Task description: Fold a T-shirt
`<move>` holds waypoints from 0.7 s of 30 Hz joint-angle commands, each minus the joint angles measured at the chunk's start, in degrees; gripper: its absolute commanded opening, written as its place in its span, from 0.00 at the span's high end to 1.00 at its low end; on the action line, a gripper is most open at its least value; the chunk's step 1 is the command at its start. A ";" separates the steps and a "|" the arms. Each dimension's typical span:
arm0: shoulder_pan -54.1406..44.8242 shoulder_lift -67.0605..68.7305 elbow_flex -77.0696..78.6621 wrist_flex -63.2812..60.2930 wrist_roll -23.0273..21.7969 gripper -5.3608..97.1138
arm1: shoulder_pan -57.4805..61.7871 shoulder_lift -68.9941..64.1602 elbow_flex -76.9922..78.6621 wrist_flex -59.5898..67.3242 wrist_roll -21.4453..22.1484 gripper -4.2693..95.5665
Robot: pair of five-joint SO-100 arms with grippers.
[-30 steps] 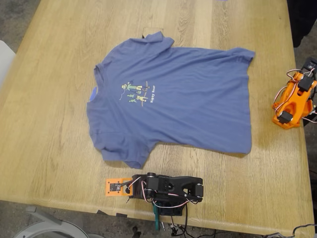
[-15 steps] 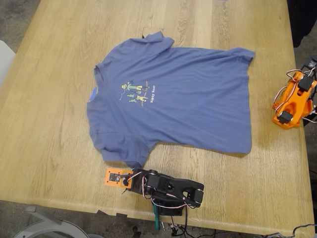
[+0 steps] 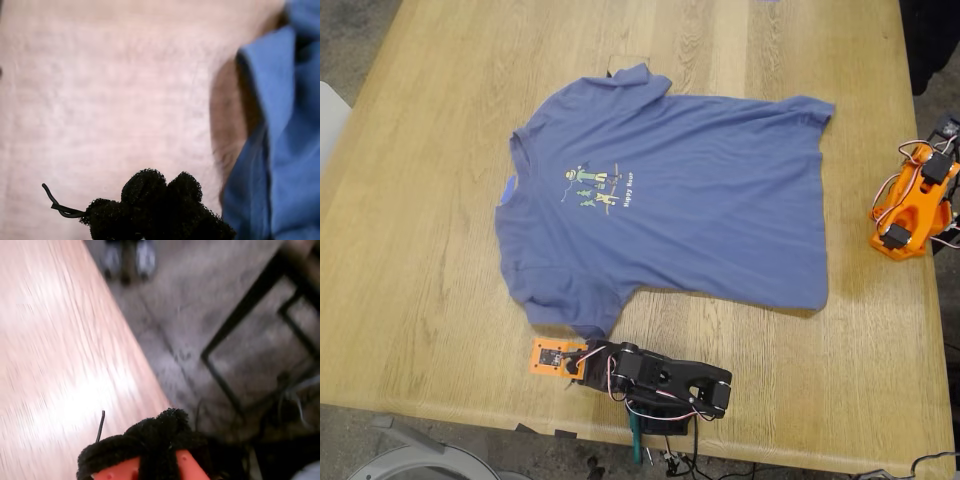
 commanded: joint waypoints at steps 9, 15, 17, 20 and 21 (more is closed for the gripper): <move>6.59 6.50 -14.85 0.26 1.05 0.85 | -17.58 0.35 -15.47 2.20 2.64 0.94; 10.20 -5.10 -31.90 8.70 1.14 0.77 | -20.74 -3.52 -34.19 10.99 4.92 0.89; 11.07 -10.72 -38.50 9.76 1.32 0.73 | -21.80 -4.66 -39.90 14.33 5.80 0.88; 12.39 -18.28 -48.08 13.71 1.49 0.67 | -24.43 -5.27 -46.76 20.39 6.06 0.85; 12.83 -20.48 -51.15 15.56 1.49 0.67 | -25.14 -5.27 -48.78 22.15 6.15 0.84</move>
